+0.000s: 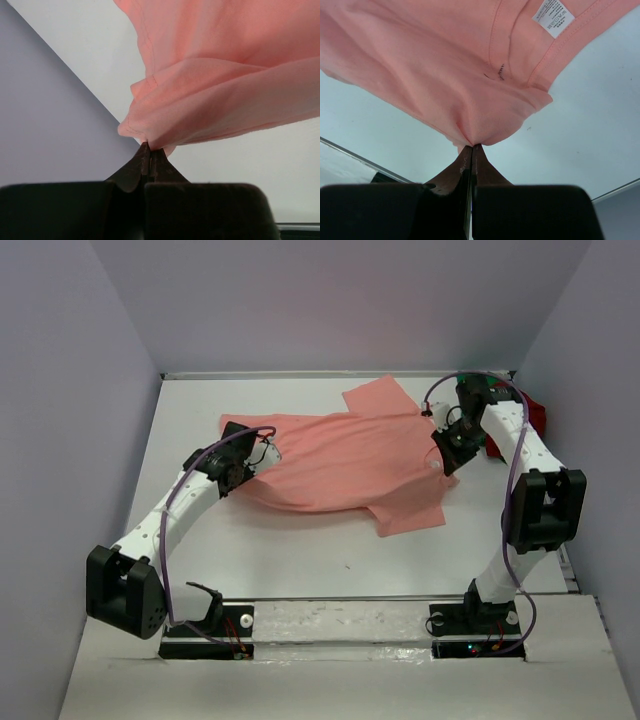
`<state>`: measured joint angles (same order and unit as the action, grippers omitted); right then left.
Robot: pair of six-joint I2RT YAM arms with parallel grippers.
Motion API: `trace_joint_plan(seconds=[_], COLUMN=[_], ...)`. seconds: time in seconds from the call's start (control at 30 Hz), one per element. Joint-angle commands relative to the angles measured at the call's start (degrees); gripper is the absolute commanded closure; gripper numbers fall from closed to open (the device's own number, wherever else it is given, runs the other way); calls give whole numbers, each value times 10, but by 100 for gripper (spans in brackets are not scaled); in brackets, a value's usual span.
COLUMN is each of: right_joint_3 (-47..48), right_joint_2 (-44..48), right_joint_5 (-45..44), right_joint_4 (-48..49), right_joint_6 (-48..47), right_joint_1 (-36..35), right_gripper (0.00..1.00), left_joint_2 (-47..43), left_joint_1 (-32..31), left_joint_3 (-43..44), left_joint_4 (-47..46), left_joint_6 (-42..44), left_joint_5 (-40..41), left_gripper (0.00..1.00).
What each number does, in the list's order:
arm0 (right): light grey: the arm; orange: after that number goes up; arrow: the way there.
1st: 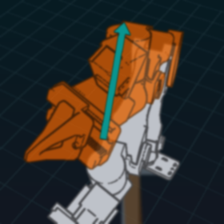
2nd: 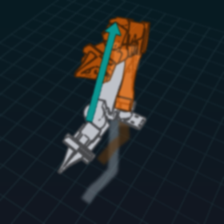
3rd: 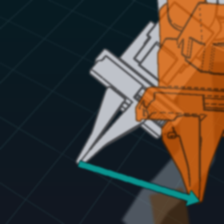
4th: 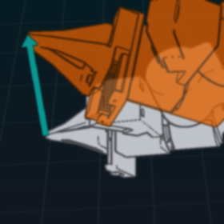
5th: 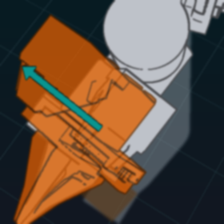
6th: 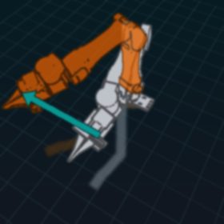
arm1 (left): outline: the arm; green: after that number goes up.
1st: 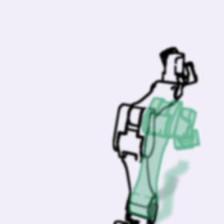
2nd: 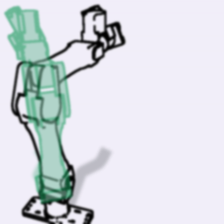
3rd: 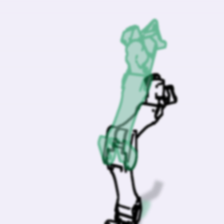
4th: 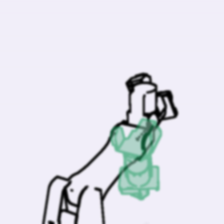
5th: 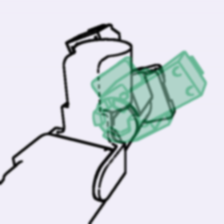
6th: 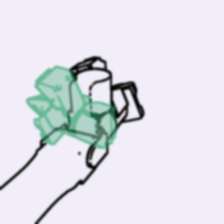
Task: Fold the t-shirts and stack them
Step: Flatten out the tshirt
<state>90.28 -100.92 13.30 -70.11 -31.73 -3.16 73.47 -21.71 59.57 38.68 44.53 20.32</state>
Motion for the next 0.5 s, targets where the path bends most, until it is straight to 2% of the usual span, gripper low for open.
trace_joint_plan(seconds=[0.0,0.03,0.07,0.1,0.17,0.37,0.4,0.47], right_joint_3=[7,7,8,7,7,-4,-5,-8], right_joint_2=[27,27,26,25,24,22,21,21], right_joint_5=[-10,-9,-9,-10,-9,-12,-11,-11], right_joint_4=[-5,-5,-4,-2,-1,6,7,8], right_joint_6=[-9,-8,-9,-8,-9,-10,-11,-10], right_joint_1=[-6,-6,-6,-6,-6,-6,-6,-6], right_gripper=[100,100,100,100,100,100,100,100], left_joint_2=[-16,-15,-14,-11,-10,2,3,6], left_joint_1=[4,3,4,3,4,4,4,4], left_joint_3=[-11,-11,-12,-11,-9,-6,-7,-7], left_joint_4=[15,13,16,17,18,23,23,25], left_joint_6=[-9,-10,-10,-11,-12,-21,-23,-25], left_joint_5=[12,13,12,11,9,10,10,8], left_gripper=[100,99,92,92,100,100,98,87])
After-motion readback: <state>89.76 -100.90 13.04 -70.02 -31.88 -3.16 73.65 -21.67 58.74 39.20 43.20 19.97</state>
